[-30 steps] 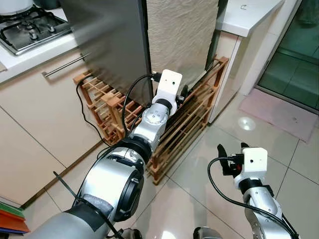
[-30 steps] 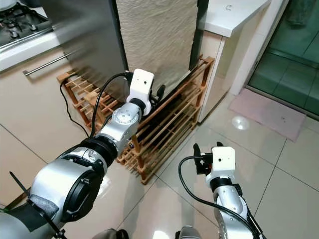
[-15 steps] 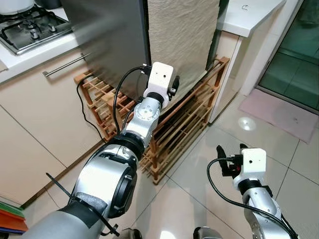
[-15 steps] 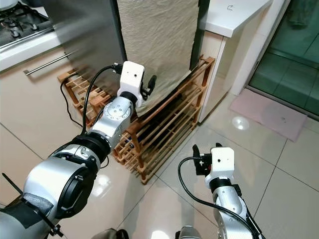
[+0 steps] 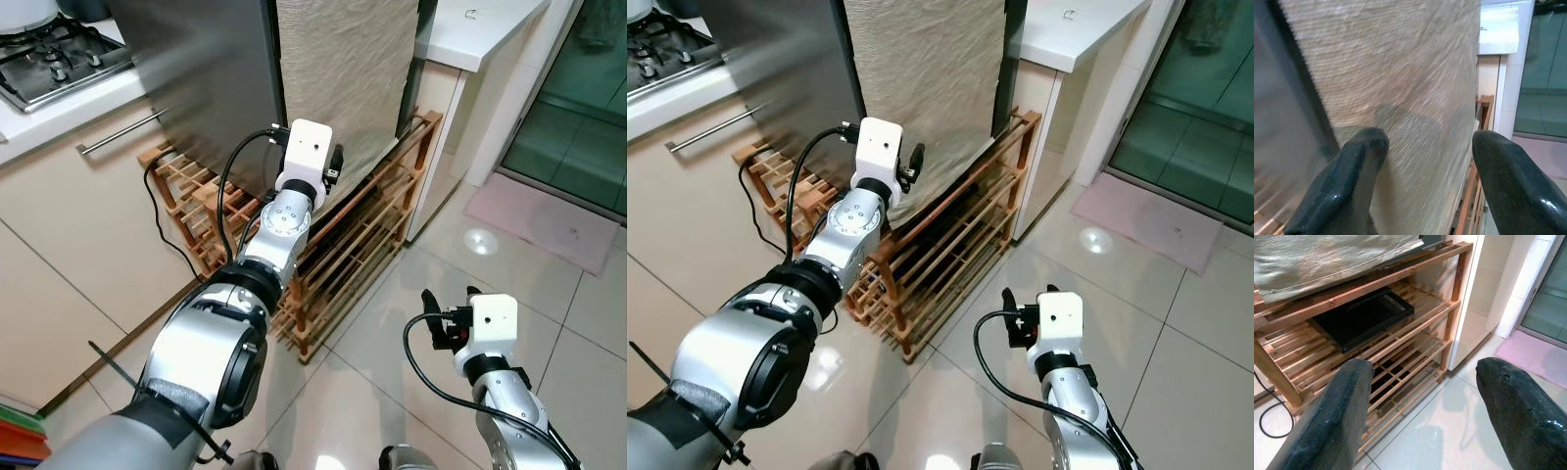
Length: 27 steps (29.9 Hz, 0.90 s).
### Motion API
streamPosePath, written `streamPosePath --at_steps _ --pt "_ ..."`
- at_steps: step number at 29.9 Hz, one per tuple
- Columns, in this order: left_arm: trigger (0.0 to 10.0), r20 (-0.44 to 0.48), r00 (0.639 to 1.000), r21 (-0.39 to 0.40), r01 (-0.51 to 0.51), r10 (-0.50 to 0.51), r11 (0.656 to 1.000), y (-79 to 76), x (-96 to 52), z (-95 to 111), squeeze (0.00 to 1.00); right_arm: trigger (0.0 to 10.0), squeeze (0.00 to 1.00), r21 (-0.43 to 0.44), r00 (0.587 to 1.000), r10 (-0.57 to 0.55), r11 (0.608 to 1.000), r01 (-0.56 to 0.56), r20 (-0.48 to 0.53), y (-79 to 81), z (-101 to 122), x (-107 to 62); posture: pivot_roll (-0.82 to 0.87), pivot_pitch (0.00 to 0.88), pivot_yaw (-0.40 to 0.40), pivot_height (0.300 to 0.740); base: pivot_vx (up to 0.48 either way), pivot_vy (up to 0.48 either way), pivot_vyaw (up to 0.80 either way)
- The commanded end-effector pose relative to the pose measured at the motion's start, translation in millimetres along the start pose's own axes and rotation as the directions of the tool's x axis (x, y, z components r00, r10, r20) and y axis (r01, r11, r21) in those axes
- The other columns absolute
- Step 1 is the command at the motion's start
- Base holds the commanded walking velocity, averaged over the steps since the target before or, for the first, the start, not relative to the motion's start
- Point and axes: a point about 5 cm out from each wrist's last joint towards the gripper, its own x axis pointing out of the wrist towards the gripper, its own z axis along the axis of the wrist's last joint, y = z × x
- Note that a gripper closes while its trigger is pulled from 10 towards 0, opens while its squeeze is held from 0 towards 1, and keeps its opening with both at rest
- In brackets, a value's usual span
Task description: Restocking fridge
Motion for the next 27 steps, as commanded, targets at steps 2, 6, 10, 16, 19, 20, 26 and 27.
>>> streamPosePath --at_steps 2,6,10,16,19,20,26,27 --pt "10.0 -0.018 1.000 -0.004 -0.010 0.010 1.000 10.2 -6.1 -11.3 0.00 10.0 0.00 -0.005 1.000 0.004 1.000 -0.004 -0.001 0.9 -1.9 -2.2 -0.22 0.057 0.083 0.724 0.000 0.000 0.00" --pt "10.0 -0.028 1.000 -0.010 0.010 -0.010 1.000 18.2 -14.0 -22.4 0.00 10.0 0.00 -0.006 1.000 0.005 1.000 -0.005 -0.002 0.5 -2.3 -1.4 -0.22 0.056 0.085 0.724 0.000 0.000 0.00" --pt "10.0 -0.030 0.997 -0.036 0.074 -0.075 0.997 22.3 -22.3 -29.9 0.00 10.0 0.00 -0.004 1.000 0.005 1.000 -0.005 0.000 1.0 -1.9 -1.3 -0.21 0.055 0.086 0.724 0.000 0.000 0.00" --pt "10.0 0.014 0.983 -0.107 0.183 -0.183 0.977 23.5 -37.9 -31.4 0.00 10.0 0.00 -0.003 0.999 -0.026 1.000 0.026 0.019 -1.8 1.8 -1.4 -0.20 0.056 0.091 0.724 0.000 0.000 0.00" --pt "10.0 0.121 0.954 -0.172 0.293 -0.275 0.940 24.7 -64.2 -19.5 0.00 10.0 0.00 0.004 0.984 -0.150 0.989 0.151 0.095 -11.8 20.5 -4.6 -0.19 0.055 0.096 0.724 0.000 0.000 0.00" --pt "10.0 0.154 0.942 -0.176 0.322 -0.297 0.930 26.6 -77.7 -14.3 0.00 10.0 0.00 0.012 0.976 -0.180 0.984 0.180 0.124 -12.6 28.8 -8.8 -0.19 0.055 0.096 0.724 0.000 0.000 0.00" --pt "10.0 0.107 0.948 -0.120 0.310 -0.299 0.943 42.0 -121.2 -30.0 0.00 10.0 0.00 -0.002 0.989 -0.069 0.998 0.070 0.132 -2.7 39.4 -23.0 -0.18 0.048 0.088 0.724 0.000 0.000 0.00" --pt "10.0 0.107 0.948 -0.120 0.310 -0.299 0.943 42.0 -121.2 -30.0 0.00 10.0 0.00 -0.002 0.989 -0.069 0.998 0.070 0.132 -2.7 39.4 -23.0 -0.18 0.048 0.088 0.724 0.000 0.000 0.00"
